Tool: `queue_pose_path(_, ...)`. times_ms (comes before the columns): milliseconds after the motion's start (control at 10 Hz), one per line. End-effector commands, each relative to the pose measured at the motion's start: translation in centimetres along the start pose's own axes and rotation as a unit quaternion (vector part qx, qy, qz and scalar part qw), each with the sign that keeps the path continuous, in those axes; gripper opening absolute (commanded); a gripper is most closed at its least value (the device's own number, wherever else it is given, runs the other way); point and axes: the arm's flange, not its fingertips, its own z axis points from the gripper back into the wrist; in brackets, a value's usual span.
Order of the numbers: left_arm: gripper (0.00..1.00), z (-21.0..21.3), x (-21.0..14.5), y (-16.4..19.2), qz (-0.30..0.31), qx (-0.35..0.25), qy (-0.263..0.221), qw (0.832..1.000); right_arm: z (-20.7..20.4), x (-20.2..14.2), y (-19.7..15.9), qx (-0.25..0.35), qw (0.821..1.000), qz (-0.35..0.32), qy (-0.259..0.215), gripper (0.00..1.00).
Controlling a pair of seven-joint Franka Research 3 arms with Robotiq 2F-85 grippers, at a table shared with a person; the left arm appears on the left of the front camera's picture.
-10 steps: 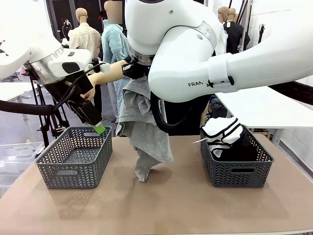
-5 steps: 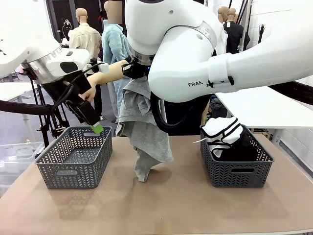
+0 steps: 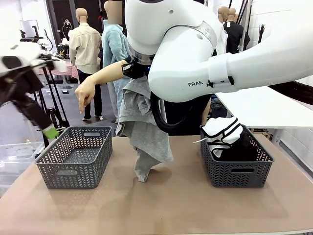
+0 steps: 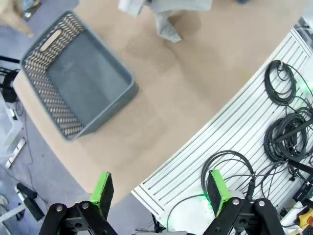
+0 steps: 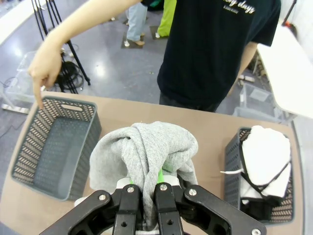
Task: Sort the tops and bottoms.
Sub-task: Sort the clothes according to human instructions.
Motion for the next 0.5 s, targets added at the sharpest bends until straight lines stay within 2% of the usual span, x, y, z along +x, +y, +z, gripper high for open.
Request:
queue_pose_path(0, 1.0, 1.8, -4.2, 0.9, 0.024, 0.031, -0.021, 0.999, 0.1, 0.2, -0.1, 0.007, 1.0, 0.003, 0.002, 0.0)
queue_pose_path(100, 1.0, 2.6, -5.5, 1.3, 0.032, 0.043, -0.019, 0.998, 0.1, 0.2, -0.1, 0.007, 1.0, 0.003, 0.002, 0.0)
queue_pose_path(400, 1.0, 3.3, -7.7, 2.8, 0.062, 0.049, -0.065, 0.995, 0.1, 0.2, -0.1, 0.007, 1.0, 0.003, 0.002, 0.0)
